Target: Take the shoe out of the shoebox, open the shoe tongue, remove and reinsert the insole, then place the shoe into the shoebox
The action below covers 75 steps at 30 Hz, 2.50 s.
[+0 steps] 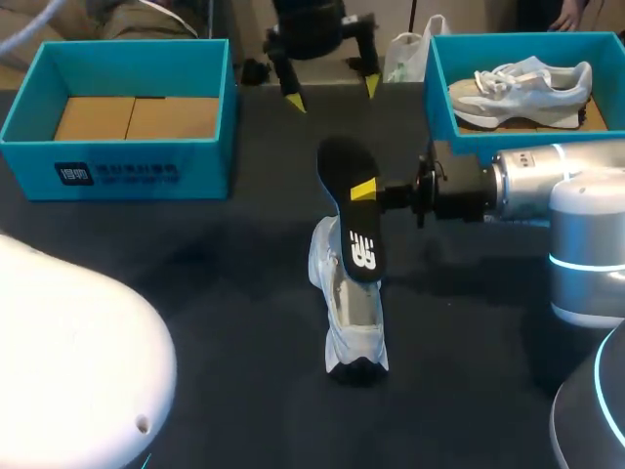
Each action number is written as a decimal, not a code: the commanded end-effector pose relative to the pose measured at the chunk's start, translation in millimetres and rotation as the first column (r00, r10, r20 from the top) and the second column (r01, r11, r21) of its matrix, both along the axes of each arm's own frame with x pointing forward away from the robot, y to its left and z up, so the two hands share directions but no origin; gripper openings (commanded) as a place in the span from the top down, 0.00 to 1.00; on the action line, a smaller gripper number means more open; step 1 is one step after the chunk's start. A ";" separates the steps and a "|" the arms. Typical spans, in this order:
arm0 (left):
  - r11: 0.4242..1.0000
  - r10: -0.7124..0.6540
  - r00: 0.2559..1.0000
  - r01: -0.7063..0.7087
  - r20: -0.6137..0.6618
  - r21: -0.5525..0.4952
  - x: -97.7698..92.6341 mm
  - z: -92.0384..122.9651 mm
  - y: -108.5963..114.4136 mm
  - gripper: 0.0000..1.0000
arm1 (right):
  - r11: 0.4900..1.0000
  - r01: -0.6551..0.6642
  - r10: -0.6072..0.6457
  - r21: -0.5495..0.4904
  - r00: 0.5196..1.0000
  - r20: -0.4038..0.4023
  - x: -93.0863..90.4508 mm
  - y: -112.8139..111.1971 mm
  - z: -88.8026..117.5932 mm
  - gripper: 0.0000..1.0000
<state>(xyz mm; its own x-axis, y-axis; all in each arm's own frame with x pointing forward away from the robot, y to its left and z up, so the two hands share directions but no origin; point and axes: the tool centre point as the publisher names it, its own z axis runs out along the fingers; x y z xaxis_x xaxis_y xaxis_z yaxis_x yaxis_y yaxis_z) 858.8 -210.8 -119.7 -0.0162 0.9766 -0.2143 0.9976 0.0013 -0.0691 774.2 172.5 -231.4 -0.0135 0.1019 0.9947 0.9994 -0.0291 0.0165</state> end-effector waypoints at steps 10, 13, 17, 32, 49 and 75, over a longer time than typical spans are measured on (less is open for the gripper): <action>0.946 0.004 0.999 0.008 -0.036 0.324 3.8 -6.8 -15.5 0.00 | 1.000 0.002 -0.002 -0.003 1.000 -0.001 -0.1 1.8 0.1 1.00; 0.958 0.006 0.998 0.010 -0.055 0.288 2.5 -10.2 -20.0 0.00 | 1.000 0.002 -0.002 -0.003 1.000 -0.001 -0.1 1.8 0.1 1.00; 0.980 -0.004 0.999 0.013 -0.045 0.201 -0.5 -15.8 -21.3 0.00 | 1.000 0.002 -0.002 -0.003 1.000 -0.001 -0.1 1.8 0.1 1.00; 0.899 0.045 0.998 -0.055 -0.032 -0.434 -30.9 -16.9 22.6 0.00 | 1.000 0.002 -0.002 -0.003 1.000 -0.001 -0.1 1.8 0.1 1.00; 0.807 0.062 0.994 -0.101 -0.087 -0.582 -42.0 -24.5 36.3 0.00 | 1.000 0.002 -0.002 -0.003 1.000 -0.001 -0.1 1.8 0.1 1.00; 0.514 0.113 0.992 -0.113 -0.064 -0.850 -47.4 -74.7 53.2 0.00 | 1.000 0.002 -0.002 -0.003 1.000 -0.001 -0.1 1.8 0.1 1.00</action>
<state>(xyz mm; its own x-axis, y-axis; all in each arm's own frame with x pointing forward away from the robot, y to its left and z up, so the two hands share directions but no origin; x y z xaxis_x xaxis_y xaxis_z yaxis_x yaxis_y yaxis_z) 814.2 -155.9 -184.2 -0.1071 0.5956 -0.7961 0.9936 0.0350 -0.1075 774.7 172.7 -231.1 -0.0125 0.1031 0.9946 0.9995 -0.0282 0.0154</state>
